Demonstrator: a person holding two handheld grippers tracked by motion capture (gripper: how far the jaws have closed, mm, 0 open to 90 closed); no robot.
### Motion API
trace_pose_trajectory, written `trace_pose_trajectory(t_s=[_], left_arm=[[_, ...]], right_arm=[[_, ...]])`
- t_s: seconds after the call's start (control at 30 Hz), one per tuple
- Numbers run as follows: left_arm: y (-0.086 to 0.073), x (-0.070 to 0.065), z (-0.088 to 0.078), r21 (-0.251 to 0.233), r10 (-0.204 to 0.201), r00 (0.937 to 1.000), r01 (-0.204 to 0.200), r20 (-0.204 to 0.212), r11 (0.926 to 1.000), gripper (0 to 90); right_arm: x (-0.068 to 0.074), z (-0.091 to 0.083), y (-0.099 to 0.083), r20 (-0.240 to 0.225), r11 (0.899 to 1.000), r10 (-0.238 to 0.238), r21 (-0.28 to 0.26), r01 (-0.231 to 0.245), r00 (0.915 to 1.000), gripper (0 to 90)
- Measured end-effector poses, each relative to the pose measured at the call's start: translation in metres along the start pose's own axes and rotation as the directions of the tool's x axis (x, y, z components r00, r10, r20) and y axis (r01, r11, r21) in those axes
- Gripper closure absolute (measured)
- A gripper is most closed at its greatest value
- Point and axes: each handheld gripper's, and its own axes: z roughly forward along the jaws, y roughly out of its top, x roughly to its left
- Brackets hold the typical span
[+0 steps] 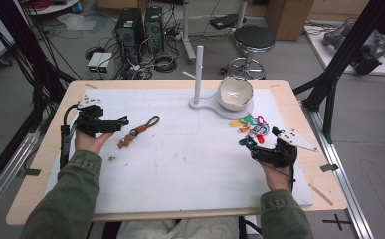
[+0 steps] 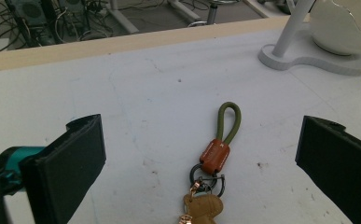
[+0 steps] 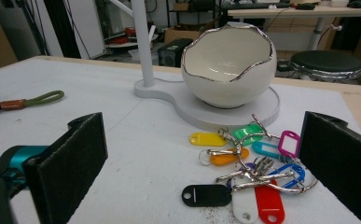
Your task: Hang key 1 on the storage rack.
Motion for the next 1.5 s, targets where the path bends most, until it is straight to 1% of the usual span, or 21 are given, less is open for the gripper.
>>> trace_pose_trajectory(t_s=[0.1, 0.2, 0.3, 0.4, 0.5, 0.7, 0.73, 0.83, 0.93, 1.0, 1.03, 1.07, 1.17, 1.23, 1.27, 1.3, 1.33, 1.37, 1.43, 1.47, 1.5], left_arm=[[0.003, -0.004, 0.005, 0.008, 0.004, 0.9999, -0.004, 0.014, 1.0, 2.0], [0.004, -0.005, 0.008, 0.019, 0.015, 0.9998, -0.015, 0.009, 0.9997, 2.0], [0.004, -0.005, 0.011, 0.022, 0.012, 0.9999, -0.012, 0.01, 0.9997, 2.0], [0.004, -0.004, 0.017, 0.047, 0.007, 0.9999, -0.007, 0.011, 0.9989, 2.0], [0.006, -0.004, 0.023, 0.068, 0.016, 0.9997, -0.017, 0.018, 0.9975, 2.0], [0.01, -0.007, 0.036, 0.109, 0.051, 0.9984, -0.053, 0.025, 0.9926, 2.0], [0.01, -0.008, 0.041, 0.127, 0.066, 0.9977, -0.067, 0.016, 0.9897, 2.0], [0.009, -0.007, 0.046, 0.133, 0.057, 0.9983, -0.058, 0.01, 0.9894, 2.0], [0.005, -0.004, 0.055, 0.16, 0.049, 0.9987, -0.05, 0.012, 0.9858, 2.1], [0.001, -0.004, 0.063, 0.192, 0.062, 0.9976, -0.067, 0.032, 0.9791, 2.1], [0.001, -0.004, 0.063, 0.192, 0.062, 0.9976, -0.067, 0.032, 0.9791, 2.1], [0.0, -0.005, 0.065, 0.2, 0.068, 0.997, -0.074, 0.037, 0.9771, 2.1], [-0.003, -0.009, 0.073, 0.241, 0.107, 0.9923, -0.119, 0.063, 0.9633, 2.1], [-0.005, -0.013, 0.079, 0.254, 0.121, 0.9889, -0.139, 0.086, 0.957, 2.1], [-0.005, -0.013, 0.079, 0.254, 0.121, 0.9889, -0.139, 0.086, 0.957, 2.1], [-0.005, -0.015, 0.084, 0.265, 0.126, 0.9876, -0.147, 0.093, 0.953, 2.1], [-0.005, -0.015, 0.084, 0.265, 0.126, 0.9876, -0.147, 0.093, 0.953, 2.1], [-0.006, -0.016, 0.085, 0.271, 0.128, 0.9872, -0.149, 0.095, 0.9508, 2.1], [-0.007, -0.017, 0.088, 0.285, 0.138, 0.9852, -0.162, 0.102, 0.9448, 4.0], [-0.007, -0.018, 0.089, 0.299, 0.15, 0.9825, -0.177, 0.111, 0.9377, 4.4], [-0.007, -0.02, 0.09, 0.305, 0.156, 0.9815, -0.183, 0.111, 0.9346, 4.4]], right_arm=[[0.0, 0.0, 0.0, 0.001, 1.0, -0.004, 0.001, 0.004, 1.0, 0.8], [0.0, 0.0, 0.0, -0.001, 1.0, 0.0, 0.005, 0.0, 1.0, 0.8], [0.0, 0.0, 0.0, 0.007, 1.0, -0.003, 0.004, 0.003, 1.0, 0.8], [-0.001, 0.0, 0.0, 0.013, 1.0, -0.005, 0.006, 0.005, 0.9999, 0.8], [-0.001, 0.001, -0.001, 0.018, 1.0, -0.002, 0.015, 0.001, 0.9998, 0.8], [0.0, 0.001, -0.001, 0.015, 1.0, -0.006, 0.017, 0.006, 0.9999, 0.8], [0.0, 0.002, -0.001, 0.014, 1.0, -0.006, 0.021, 0.006, 0.9999, 0.8], [0.0, 0.001, -0.001, 0.014, 1.0, -0.008, 0.019, 0.007, 0.9999, 0.8], [-0.001, 0.001, -0.001, 0.012, 1.0, -0.006, 0.019, 0.006, 0.9999, 0.8], [-0.001, 0.001, -0.001, 0.012, 1.0, -0.009, 0.017, 0.008, 0.9999, 0.8], [-0.001, 0.002, -0.001, 0.012, 1.0, -0.008, 0.017, 0.008, 0.9999, 0.8], [-0.001, 0.002, -0.001, 0.012, 1.0, -0.008, 0.017, 0.008, 0.9999, 0.8], [0.0, 0.002, -0.001, 0.011, 1.0, -0.011, 0.019, 0.011, 0.9999, 0.8], [0.0, 0.002, -0.001, 0.009, 1.0, -0.011, 0.021, 0.011, 0.9999, 0.8], [0.0, 0.002, -0.001, 0.009, 1.0, -0.011, 0.021, 0.011, 0.9999, 0.8], [0.0, 0.002, -0.001, 0.008, 1.0, -0.014, 0.019, 0.014, 0.9999, 0.8], [0.0, 0.002, -0.001, 0.008, 1.0, -0.013, 0.019, 0.013, 0.9999, 0.8], [0.0, 0.002, -0.001, 0.007, 1.0, -0.014, 0.02, 0.013, 0.9999, 0.8], [0.0, 0.002, -0.001, 0.004, 1.0, -0.012, 0.022, 0.012, 0.9999, 0.8], [0.0, 0.002, -0.001, 0.006, 1.0, -0.015, 0.02, 0.015, 0.9999, 0.8], [0.0, 0.002, -0.001, 0.006, 1.0, -0.015, 0.02, 0.015, 0.9999, 0.8]])
